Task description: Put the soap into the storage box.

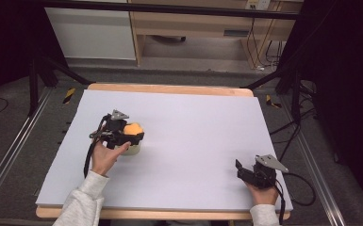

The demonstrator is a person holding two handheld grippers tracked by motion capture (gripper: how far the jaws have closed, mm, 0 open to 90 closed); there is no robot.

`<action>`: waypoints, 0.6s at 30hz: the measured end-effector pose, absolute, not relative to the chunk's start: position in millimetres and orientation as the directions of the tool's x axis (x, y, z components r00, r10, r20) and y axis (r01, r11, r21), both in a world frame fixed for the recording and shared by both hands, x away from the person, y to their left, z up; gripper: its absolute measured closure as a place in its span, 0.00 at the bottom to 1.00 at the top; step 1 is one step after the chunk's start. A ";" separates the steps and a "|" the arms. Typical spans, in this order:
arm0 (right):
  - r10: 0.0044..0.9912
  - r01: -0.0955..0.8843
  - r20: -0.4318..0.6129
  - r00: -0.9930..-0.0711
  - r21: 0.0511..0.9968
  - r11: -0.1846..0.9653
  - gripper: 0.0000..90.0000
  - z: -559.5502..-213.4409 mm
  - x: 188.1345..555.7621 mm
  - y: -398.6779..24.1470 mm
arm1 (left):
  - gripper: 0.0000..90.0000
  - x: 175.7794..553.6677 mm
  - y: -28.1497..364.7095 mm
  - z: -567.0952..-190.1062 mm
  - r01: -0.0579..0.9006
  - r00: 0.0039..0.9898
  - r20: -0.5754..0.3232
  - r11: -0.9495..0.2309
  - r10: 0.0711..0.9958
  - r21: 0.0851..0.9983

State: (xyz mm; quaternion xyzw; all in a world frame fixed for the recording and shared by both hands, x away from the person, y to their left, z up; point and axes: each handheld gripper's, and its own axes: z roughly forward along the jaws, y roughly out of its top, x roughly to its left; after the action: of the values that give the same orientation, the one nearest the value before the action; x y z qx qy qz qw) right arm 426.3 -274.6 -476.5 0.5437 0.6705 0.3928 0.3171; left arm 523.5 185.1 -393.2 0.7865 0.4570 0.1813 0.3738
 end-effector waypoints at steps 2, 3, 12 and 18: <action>0.978 0.480 0.003 -0.208 0.872 0.100 0.21 -476.5 426.3 -274.7 | 0.30 526.4 185.4 -394.9 0.587 0.513 -0.059 -0.300 0.856 0.752; 0.978 0.480 0.002 -0.208 0.871 0.101 0.21 -476.5 426.4 -274.6 | 0.29 527.6 185.4 -395.6 0.588 0.512 -0.057 -0.301 0.857 0.751; 0.978 0.480 0.002 -0.209 0.871 0.101 0.21 -476.5 426.4 -274.5 | 0.29 538.7 189.2 -401.4 0.590 0.490 -0.038 -0.299 0.871 0.750; 0.978 0.480 0.002 -0.210 0.871 0.101 0.21 -476.4 426.3 -274.2 | 0.29 545.3 192.6 -406.5 0.604 0.472 -0.037 -0.293 0.881 0.741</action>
State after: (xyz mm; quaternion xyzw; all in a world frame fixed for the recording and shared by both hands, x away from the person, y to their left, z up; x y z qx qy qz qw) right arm 426.3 -274.2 -476.4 0.5430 0.6712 0.3930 0.3164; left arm 545.3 192.6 -406.5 0.7802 0.4759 0.1940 0.3567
